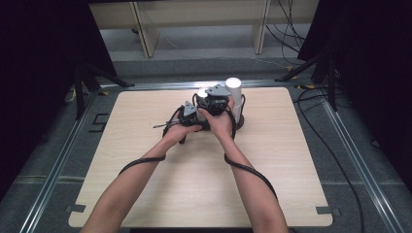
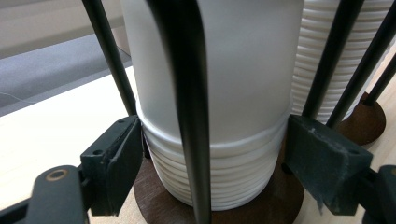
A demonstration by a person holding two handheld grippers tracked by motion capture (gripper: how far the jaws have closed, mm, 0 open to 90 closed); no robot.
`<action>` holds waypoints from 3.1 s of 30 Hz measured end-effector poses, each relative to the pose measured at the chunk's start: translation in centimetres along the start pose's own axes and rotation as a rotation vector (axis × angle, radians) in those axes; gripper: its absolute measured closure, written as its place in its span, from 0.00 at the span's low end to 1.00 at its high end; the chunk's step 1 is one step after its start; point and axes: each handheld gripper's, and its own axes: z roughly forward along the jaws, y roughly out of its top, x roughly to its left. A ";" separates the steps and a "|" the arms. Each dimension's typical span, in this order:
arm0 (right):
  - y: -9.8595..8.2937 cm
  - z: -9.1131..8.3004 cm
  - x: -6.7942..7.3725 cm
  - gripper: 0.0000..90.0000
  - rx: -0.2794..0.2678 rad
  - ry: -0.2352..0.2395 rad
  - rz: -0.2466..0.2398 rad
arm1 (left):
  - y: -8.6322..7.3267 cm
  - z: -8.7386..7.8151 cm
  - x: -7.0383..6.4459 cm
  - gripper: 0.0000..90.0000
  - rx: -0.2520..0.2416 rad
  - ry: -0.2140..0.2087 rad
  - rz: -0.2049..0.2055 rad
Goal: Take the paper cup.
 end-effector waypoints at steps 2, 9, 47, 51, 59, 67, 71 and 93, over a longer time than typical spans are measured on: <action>0.0 -0.1 -0.1 0.38 0.003 0.004 0.022 | 0.0 0.0 0.0 0.22 0.002 0.000 0.001; 0.4 -0.6 -0.3 0.40 -0.029 0.006 0.018 | 0.0 0.0 0.0 0.22 0.005 0.003 0.001; 0.9 0.0 0.0 0.40 0.038 0.000 0.068 | 0.1 -0.1 -0.2 0.24 -0.002 0.011 0.036; 1.2 -0.3 0.0 0.40 0.009 0.007 0.072 | 0.1 -0.1 -0.2 0.24 0.001 0.014 0.041; 2.3 -1.0 -0.1 0.41 -0.042 0.011 0.055 | 0.2 -0.2 -0.2 0.24 0.009 0.015 0.047; 3.5 -1.9 -0.2 0.41 -0.074 0.014 0.053 | 0.2 -0.2 -0.3 0.24 0.006 0.017 0.041; 3.9 -2.2 -0.2 0.41 -0.086 0.027 0.078 | 0.2 -0.2 -0.3 0.23 0.007 0.019 0.043; 6.6 -4.7 0.0 0.41 -0.169 0.044 0.080 | 0.4 -3.1 -0.4 0.13 -0.013 0.019 0.061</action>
